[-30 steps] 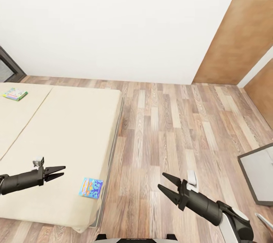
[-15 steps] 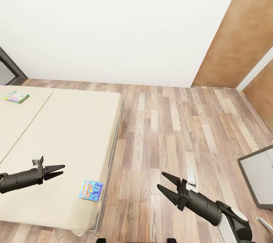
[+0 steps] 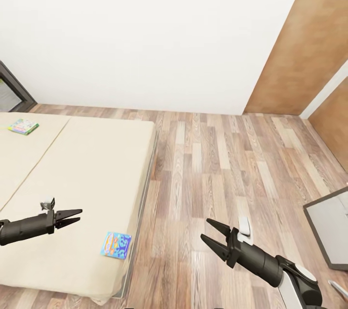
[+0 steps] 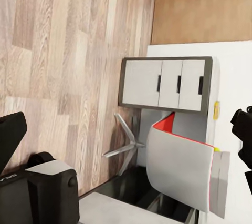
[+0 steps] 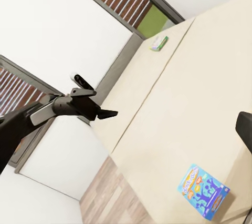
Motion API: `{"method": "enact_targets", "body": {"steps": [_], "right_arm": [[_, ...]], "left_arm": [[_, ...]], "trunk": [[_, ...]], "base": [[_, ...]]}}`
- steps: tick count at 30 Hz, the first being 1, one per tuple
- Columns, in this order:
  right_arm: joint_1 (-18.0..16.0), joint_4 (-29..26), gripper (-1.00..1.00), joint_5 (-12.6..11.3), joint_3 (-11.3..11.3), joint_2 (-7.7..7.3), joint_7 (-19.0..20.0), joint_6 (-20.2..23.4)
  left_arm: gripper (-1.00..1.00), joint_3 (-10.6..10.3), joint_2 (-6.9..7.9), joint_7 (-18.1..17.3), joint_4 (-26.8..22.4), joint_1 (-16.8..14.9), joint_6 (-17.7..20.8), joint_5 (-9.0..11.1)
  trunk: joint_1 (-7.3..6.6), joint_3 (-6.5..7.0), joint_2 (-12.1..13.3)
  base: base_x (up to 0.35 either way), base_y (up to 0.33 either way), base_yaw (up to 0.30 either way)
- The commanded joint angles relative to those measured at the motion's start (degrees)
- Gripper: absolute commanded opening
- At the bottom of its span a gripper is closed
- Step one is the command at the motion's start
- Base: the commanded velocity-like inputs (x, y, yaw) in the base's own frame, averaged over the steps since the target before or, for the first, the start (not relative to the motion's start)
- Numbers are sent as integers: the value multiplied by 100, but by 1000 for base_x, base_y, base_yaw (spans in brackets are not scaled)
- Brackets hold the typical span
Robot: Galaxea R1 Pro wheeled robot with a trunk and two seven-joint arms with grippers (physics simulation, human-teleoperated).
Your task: Put all the toys in the child's room - the three board games (two on the bed and one on the table), the two jigsaw puzzles on the table, and the tennis ball on the table - inside the toy box on the table in the child's room.
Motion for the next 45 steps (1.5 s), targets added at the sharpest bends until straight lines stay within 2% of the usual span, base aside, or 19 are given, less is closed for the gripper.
{"method": "enact_targets", "body": {"steps": [1, 45], "right_arm": [[-3, -1, 100, -32, -3, 0, 9, 53], [-3, -1, 100, -32, 18, 12, 17, 34]], "left_arm": [[100, 9, -1, -38, -4, -4, 61, -36], [100, 50, -6, -38, -4, -5, 61, -22]], "trunk": [[3, 2, -9], [3, 418, -9]], "base": [[0, 0, 0], [0, 0, 0]]}}
